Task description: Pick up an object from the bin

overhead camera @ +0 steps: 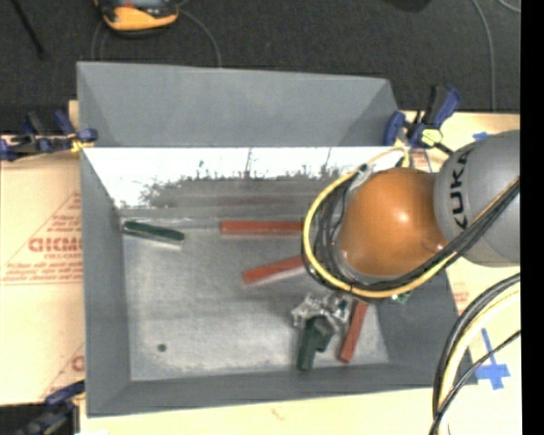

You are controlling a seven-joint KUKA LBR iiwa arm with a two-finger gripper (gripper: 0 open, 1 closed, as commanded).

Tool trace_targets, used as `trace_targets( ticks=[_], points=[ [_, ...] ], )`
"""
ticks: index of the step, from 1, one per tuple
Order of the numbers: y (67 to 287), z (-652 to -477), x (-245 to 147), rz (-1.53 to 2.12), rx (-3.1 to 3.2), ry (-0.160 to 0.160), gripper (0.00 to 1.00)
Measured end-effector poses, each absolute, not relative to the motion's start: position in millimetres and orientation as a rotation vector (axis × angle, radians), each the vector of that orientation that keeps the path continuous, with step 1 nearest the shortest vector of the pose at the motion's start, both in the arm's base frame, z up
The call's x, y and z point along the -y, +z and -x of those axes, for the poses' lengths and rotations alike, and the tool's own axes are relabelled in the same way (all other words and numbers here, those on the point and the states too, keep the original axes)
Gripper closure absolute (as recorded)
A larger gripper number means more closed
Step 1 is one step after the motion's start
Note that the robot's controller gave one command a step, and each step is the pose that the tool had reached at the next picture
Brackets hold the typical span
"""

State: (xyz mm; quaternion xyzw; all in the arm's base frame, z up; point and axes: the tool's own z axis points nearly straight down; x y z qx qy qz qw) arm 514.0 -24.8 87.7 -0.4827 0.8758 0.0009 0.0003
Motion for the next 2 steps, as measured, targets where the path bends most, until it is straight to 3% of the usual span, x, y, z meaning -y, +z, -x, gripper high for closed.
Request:
trace_targets(
  ticks=[2],
  points=[
    [109.8, -514.5, 25.0, 1.513, -2.753, 0.001, 1.00]
  ],
)
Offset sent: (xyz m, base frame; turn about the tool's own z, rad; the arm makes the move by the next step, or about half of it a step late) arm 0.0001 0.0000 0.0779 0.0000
